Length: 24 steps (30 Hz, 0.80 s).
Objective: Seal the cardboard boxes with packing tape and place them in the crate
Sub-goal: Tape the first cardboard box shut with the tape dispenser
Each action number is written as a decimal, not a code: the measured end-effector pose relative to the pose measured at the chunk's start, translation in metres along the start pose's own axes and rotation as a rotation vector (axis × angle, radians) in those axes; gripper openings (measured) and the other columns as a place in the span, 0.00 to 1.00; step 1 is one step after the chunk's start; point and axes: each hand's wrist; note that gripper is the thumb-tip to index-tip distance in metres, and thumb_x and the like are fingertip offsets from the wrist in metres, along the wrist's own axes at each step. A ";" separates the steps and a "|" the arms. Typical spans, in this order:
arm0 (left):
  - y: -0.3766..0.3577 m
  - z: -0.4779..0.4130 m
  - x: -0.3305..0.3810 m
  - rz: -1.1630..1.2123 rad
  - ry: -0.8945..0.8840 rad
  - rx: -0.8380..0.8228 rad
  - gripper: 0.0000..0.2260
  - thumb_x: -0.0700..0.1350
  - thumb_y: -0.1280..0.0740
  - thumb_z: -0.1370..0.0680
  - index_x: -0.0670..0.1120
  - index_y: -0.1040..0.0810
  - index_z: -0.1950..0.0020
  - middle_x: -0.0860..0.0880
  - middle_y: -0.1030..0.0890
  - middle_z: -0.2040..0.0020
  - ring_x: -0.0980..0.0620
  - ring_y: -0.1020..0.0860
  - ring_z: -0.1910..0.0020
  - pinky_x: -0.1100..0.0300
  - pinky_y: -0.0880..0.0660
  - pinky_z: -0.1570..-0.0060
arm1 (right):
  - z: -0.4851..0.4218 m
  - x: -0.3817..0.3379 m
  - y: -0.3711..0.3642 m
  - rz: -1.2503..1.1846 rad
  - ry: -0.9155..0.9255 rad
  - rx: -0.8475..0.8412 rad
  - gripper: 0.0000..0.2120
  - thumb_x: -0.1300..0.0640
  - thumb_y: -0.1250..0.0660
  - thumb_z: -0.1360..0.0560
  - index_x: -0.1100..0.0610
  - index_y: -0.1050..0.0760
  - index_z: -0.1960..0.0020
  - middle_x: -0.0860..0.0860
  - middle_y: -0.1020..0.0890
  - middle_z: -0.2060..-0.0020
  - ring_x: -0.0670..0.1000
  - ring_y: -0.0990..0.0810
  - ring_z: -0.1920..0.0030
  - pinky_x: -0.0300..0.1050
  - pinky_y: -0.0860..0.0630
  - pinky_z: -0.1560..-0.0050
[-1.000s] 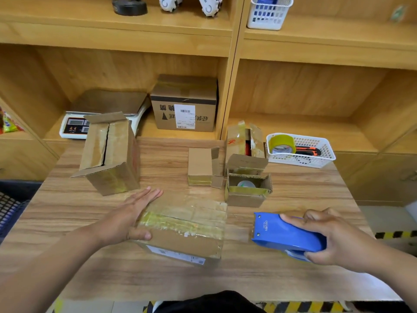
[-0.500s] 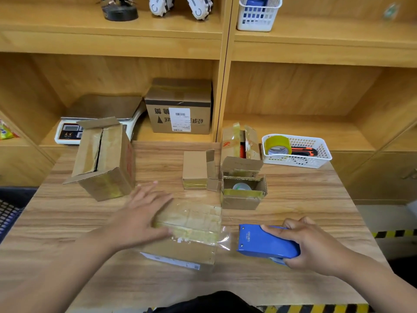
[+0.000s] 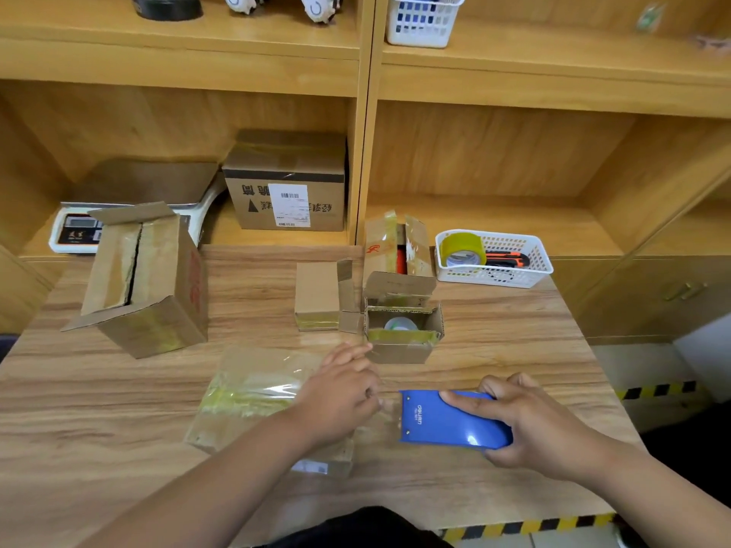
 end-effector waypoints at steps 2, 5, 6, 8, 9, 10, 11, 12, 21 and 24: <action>0.001 -0.001 0.000 0.022 0.007 0.007 0.08 0.55 0.38 0.23 0.53 0.27 0.59 0.58 0.24 0.41 0.59 0.45 0.26 0.71 0.67 0.34 | 0.001 -0.001 0.002 0.016 0.001 -0.003 0.34 0.42 0.39 0.25 0.24 0.61 0.34 0.35 0.40 0.54 0.48 0.41 0.53 0.27 0.44 0.52; 0.000 -0.001 -0.001 0.018 0.002 0.019 0.10 0.55 0.39 0.23 0.52 0.24 0.58 0.58 0.24 0.41 0.60 0.46 0.27 0.73 0.66 0.35 | 0.001 -0.007 0.005 0.051 -0.008 -0.008 0.35 0.43 0.40 0.25 0.21 0.63 0.36 0.38 0.40 0.56 0.49 0.42 0.54 0.32 0.43 0.54; -0.001 0.000 -0.001 0.008 -0.002 0.023 0.09 0.55 0.39 0.23 0.52 0.24 0.58 0.58 0.24 0.41 0.60 0.46 0.27 0.73 0.66 0.36 | 0.001 -0.011 0.006 0.079 -0.010 -0.013 0.35 0.43 0.40 0.25 0.21 0.63 0.37 0.40 0.40 0.55 0.49 0.41 0.53 0.35 0.43 0.52; -0.002 0.000 -0.001 -0.016 -0.007 0.037 0.09 0.54 0.39 0.23 0.52 0.23 0.58 0.58 0.23 0.42 0.58 0.45 0.27 0.72 0.66 0.34 | -0.003 -0.020 0.008 0.144 -0.027 -0.030 0.35 0.43 0.40 0.26 0.23 0.62 0.33 0.42 0.41 0.55 0.50 0.40 0.54 0.40 0.43 0.51; -0.003 0.000 -0.001 -0.022 0.000 0.040 0.09 0.53 0.39 0.23 0.52 0.23 0.59 0.57 0.23 0.43 0.58 0.44 0.27 0.69 0.63 0.33 | -0.006 -0.026 0.010 0.181 -0.034 -0.039 0.35 0.44 0.39 0.26 0.26 0.59 0.31 0.43 0.41 0.54 0.50 0.40 0.55 0.42 0.45 0.52; -0.004 0.001 0.000 -0.020 0.013 0.040 0.09 0.53 0.39 0.24 0.52 0.24 0.60 0.57 0.23 0.45 0.57 0.43 0.27 0.67 0.60 0.31 | -0.008 -0.031 0.011 0.224 -0.037 -0.050 0.35 0.44 0.39 0.26 0.28 0.57 0.28 0.44 0.40 0.54 0.50 0.40 0.57 0.44 0.47 0.53; -0.004 0.002 0.000 -0.015 0.029 0.038 0.09 0.53 0.39 0.24 0.52 0.25 0.62 0.57 0.23 0.46 0.57 0.43 0.27 0.65 0.56 0.30 | -0.011 -0.037 0.012 0.268 -0.038 -0.057 0.35 0.45 0.39 0.26 0.31 0.55 0.27 0.45 0.38 0.54 0.50 0.40 0.58 0.46 0.48 0.55; -0.004 0.002 0.001 -0.009 0.046 0.038 0.10 0.53 0.39 0.24 0.53 0.28 0.64 0.58 0.23 0.48 0.57 0.43 0.27 0.64 0.54 0.30 | -0.014 -0.043 0.013 0.309 -0.041 -0.059 0.35 0.45 0.39 0.27 0.34 0.53 0.26 0.47 0.36 0.53 0.50 0.40 0.59 0.47 0.50 0.56; -0.005 0.002 0.007 -0.046 0.085 0.076 0.07 0.48 0.40 0.25 0.50 0.23 0.60 0.55 0.22 0.45 0.54 0.42 0.28 0.64 0.53 0.32 | -0.033 -0.084 0.006 0.420 -0.077 0.008 0.33 0.46 0.36 0.29 0.42 0.42 0.26 0.54 0.25 0.49 0.54 0.26 0.53 0.51 0.48 0.55; -0.005 0.002 0.007 -0.062 0.075 0.077 0.07 0.47 0.39 0.25 0.49 0.22 0.58 0.54 0.23 0.43 0.53 0.43 0.27 0.62 0.52 0.31 | -0.034 -0.090 0.003 0.414 -0.098 0.032 0.32 0.46 0.36 0.30 0.42 0.40 0.27 0.54 0.24 0.50 0.54 0.25 0.52 0.51 0.47 0.55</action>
Point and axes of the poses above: each hand's wrist, its own z-axis away from the middle knuckle, its own y-axis out of the back of the hand, x = y × z
